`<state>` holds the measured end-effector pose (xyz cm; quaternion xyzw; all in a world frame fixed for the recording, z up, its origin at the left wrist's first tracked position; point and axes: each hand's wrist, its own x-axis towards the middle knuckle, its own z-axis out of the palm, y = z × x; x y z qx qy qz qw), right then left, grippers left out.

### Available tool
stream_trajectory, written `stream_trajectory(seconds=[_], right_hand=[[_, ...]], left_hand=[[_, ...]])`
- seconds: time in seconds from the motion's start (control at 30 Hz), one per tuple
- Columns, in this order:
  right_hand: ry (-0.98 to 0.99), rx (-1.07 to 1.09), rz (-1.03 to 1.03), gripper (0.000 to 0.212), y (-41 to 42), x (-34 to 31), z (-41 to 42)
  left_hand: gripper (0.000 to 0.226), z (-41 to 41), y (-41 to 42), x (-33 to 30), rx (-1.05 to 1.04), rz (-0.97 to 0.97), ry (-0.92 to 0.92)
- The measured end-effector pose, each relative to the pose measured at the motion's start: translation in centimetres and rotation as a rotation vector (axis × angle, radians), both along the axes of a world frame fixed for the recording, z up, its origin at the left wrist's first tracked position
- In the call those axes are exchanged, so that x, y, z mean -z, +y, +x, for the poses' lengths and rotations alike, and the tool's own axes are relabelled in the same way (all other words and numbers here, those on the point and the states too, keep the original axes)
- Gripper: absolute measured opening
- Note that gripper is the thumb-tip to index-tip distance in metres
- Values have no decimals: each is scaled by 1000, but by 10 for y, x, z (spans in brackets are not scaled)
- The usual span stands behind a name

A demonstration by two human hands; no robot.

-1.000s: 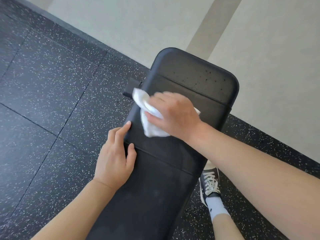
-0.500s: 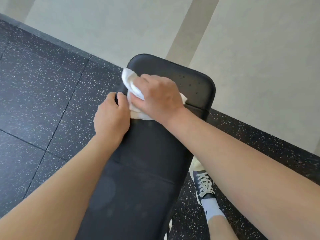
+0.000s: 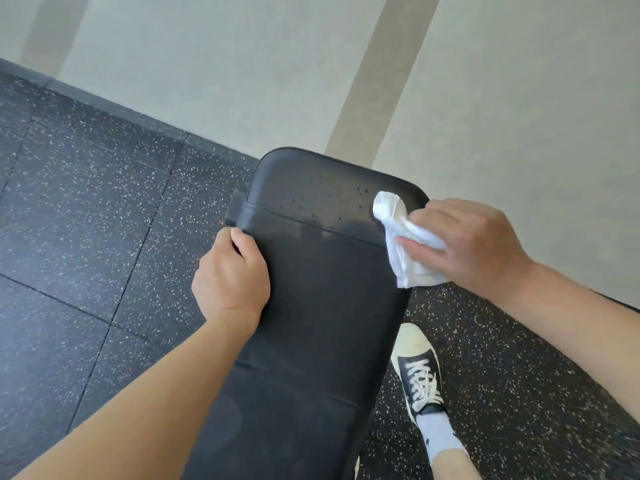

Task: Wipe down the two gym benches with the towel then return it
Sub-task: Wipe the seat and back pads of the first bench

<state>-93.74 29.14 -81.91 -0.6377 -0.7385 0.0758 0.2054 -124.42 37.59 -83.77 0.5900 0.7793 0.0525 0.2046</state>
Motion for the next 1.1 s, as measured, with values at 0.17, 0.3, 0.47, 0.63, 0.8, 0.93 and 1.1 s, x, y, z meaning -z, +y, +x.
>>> stream_trajectory(seconds=[0.17, 0.3, 0.47, 0.63, 0.8, 0.93, 1.1], right_hand=[[-9, -47, 9, 27, 78, 0, -46], [30, -131, -69, 31, 164, -4, -116], [5, -150, -178, 33, 198, 6, -144], [97, -63, -74, 22, 116, 5, -63], [2, -36, -29, 27, 42, 3, -10], [-15, -45, 28, 20, 74, 2, -55], [61, -126, -20, 21, 155, -3, -158]], left_hand=[[37, 2, 0, -1, -12, 9, -16], [42, 3, 0, -1, 5, 3, 8], [46, 1, 0, 1, 16, -29, 35], [38, 1, 0, 0, 16, -29, 28], [32, 2, 0, -2, 3, -42, 27], [30, 3, 0, -3, 0, -56, 18], [45, 2, 1, -2, 11, -44, 22]])
